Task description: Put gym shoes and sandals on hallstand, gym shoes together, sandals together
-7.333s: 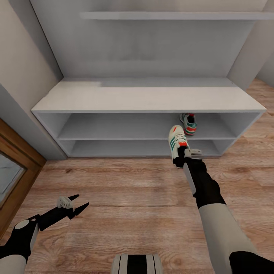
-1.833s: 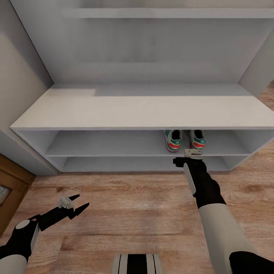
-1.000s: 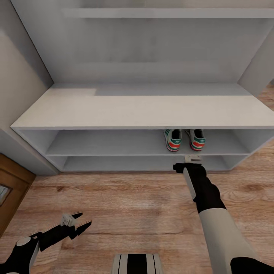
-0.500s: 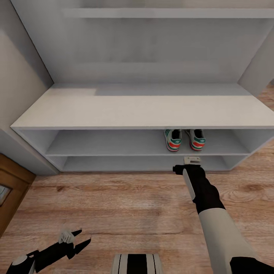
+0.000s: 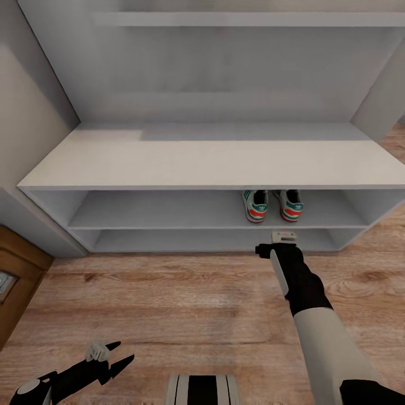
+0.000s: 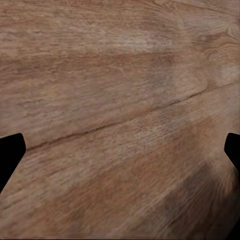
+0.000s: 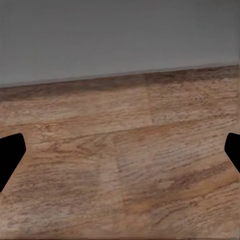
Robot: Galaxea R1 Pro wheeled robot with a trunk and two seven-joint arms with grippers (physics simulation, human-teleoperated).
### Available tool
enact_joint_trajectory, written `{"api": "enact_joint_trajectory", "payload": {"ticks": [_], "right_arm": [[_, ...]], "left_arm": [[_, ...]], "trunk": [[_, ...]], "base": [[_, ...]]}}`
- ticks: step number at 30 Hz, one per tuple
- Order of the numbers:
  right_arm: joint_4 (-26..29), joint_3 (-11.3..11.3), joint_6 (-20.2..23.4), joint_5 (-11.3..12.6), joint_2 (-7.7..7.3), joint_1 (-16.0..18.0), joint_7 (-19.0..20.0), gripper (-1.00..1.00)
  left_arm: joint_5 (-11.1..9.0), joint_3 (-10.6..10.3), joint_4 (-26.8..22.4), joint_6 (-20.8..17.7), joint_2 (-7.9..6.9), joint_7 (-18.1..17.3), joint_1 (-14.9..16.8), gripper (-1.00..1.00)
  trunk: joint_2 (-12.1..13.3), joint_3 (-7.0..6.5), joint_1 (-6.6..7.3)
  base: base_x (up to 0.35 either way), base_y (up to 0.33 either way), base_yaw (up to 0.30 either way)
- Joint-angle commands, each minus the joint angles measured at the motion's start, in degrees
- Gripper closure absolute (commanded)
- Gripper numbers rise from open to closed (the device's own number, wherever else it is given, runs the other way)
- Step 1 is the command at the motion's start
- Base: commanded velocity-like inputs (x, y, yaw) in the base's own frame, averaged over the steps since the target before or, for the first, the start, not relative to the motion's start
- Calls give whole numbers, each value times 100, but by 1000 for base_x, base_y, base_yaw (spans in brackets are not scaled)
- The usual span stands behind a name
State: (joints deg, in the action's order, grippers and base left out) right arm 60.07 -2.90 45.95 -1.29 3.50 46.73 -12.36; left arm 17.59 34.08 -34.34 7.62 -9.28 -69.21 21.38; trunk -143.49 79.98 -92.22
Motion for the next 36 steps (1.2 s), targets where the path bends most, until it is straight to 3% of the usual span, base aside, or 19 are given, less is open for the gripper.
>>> {"api": "enact_joint_trajectory", "payload": {"ticks": [1, 12, 25, 28, 31, 33, 36], "right_arm": [[5, -9, 26, -11, 6, 3, -4, -100], [5, -9, 26, -11, 2, 3, -5, -100], [-94, -16, 22, 0, 10, 1, -4, -100], [-393, -17, 2, 4, 7, -2, 1, -100], [-1035, -18, -49, 5, 6, -3, 12, -100], [-1578, -18, -251, 6, 3, -5, 18, -100], [-2289, -20, -1050, 14, 2, -3, 21, -100]], "left_arm": [[60, 38, -2, 60, 5, -22, 6, -100], [60, 38, 2, 61, 5, -22, 6, -100], [60, 38, 12, 63, 5, -10, 6, -100], [58, 38, 14, 63, 2, -3, 6, -100], [59, 38, 15, 64, -2, 2, 6, -100], [59, 38, 20, 68, -3, 3, 6, -100], [60, 38, 23, 71, -3, 10, 3, -100]], "trunk": [[-2, 4, 3], [-2, 4, 3], [-2, 4, 3], [-2, 4, 3], [-2, 4, 3], [-2, 4, 3], [-2, 4, 3]], "base": [[-192, 0, 0], [-278, 0, 0], [-48, 0, 0], [-3, 0, 0], [-1, 0, 0], [0, 0, 0], [0, 0, 0]]}}
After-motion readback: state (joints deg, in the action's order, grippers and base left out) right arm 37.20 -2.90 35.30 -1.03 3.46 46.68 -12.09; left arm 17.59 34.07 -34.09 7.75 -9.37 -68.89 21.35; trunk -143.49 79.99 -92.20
